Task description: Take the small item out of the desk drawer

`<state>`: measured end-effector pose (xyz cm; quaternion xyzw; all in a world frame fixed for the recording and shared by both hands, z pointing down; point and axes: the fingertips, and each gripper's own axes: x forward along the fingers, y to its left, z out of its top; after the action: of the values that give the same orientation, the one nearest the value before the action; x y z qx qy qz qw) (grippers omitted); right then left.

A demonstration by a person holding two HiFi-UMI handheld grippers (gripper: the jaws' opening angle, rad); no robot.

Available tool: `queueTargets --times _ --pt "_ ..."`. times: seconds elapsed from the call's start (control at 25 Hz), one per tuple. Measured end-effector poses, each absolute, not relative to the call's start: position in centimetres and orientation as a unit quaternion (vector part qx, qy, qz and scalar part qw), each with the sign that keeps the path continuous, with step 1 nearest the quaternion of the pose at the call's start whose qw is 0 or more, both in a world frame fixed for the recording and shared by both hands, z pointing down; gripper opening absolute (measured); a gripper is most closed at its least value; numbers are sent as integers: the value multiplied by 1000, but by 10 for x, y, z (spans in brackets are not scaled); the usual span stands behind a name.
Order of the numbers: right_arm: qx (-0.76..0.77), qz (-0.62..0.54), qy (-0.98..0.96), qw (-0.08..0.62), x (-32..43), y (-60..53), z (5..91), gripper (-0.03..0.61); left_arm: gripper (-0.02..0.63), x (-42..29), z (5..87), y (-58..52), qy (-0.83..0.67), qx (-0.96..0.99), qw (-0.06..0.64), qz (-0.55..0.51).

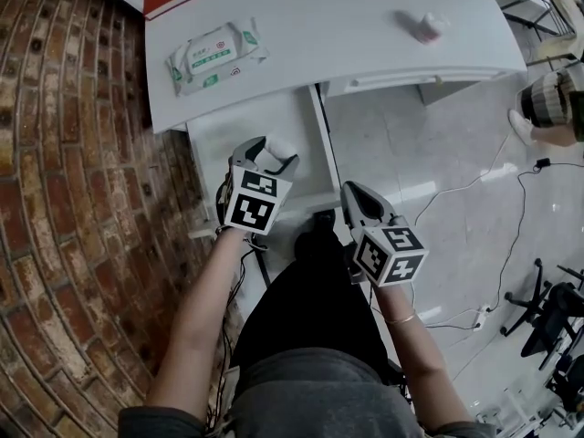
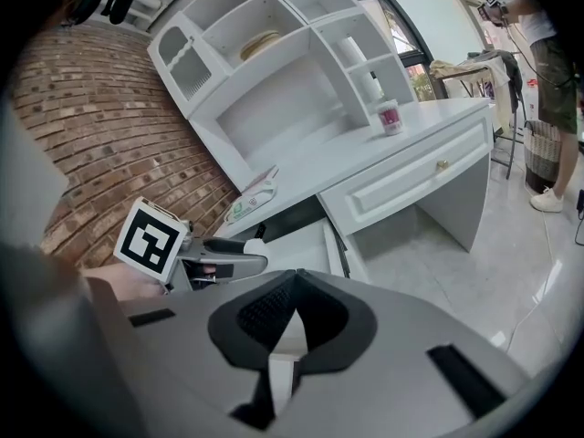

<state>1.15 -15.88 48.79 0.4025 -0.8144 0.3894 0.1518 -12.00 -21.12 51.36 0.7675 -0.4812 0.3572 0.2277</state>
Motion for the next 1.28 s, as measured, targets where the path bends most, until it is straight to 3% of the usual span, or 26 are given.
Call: queueTargets --times 1.28 --pt "363 308 -866 152 -14 -136 428 3 291 -153 421 -115 -606 721 261 212"
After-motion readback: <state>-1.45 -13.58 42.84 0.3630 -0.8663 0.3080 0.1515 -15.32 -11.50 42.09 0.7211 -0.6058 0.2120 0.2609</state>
